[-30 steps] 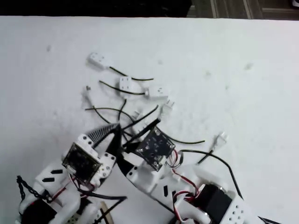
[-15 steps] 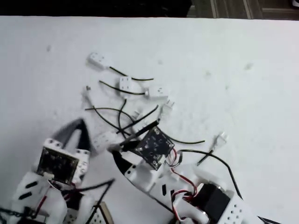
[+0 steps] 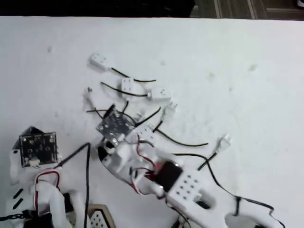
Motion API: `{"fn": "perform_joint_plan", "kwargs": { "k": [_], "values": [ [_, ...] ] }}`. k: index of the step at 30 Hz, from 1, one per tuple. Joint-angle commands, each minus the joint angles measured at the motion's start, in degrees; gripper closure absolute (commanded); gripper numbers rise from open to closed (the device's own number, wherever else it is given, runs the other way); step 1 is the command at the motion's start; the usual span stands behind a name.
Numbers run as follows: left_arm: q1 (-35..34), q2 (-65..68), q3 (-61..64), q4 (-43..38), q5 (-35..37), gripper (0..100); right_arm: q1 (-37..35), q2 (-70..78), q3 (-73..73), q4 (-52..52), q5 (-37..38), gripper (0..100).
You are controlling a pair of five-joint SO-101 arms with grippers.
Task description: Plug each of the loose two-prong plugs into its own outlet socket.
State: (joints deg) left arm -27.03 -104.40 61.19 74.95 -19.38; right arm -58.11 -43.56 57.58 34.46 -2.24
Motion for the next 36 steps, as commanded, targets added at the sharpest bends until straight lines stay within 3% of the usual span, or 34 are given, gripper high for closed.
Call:
{"fn": "perform_joint_plan", "kwargs": {
  "k": [1,14,22,36],
  "values": [
    [-5.76,-0.04,2.73,-3.6,-0.26,98,0.4,5.32,-0.7,-5.41,-0.35,98.2],
    [-10.15,-0.04,8.53,-5.54,-0.18,98,3.03,22.55,-2.11,-20.79,0.09,98.2],
    [-10.15,-0.04,8.53,-5.54,-0.18,98,4.0,30.99,-6.77,-21.05,-0.18,98.2],
    [-10.07,-0.04,8.53,-5.45,-0.09,98,3.21,31.6,-6.95,-20.62,-3.16,98.2]
  ]
}}
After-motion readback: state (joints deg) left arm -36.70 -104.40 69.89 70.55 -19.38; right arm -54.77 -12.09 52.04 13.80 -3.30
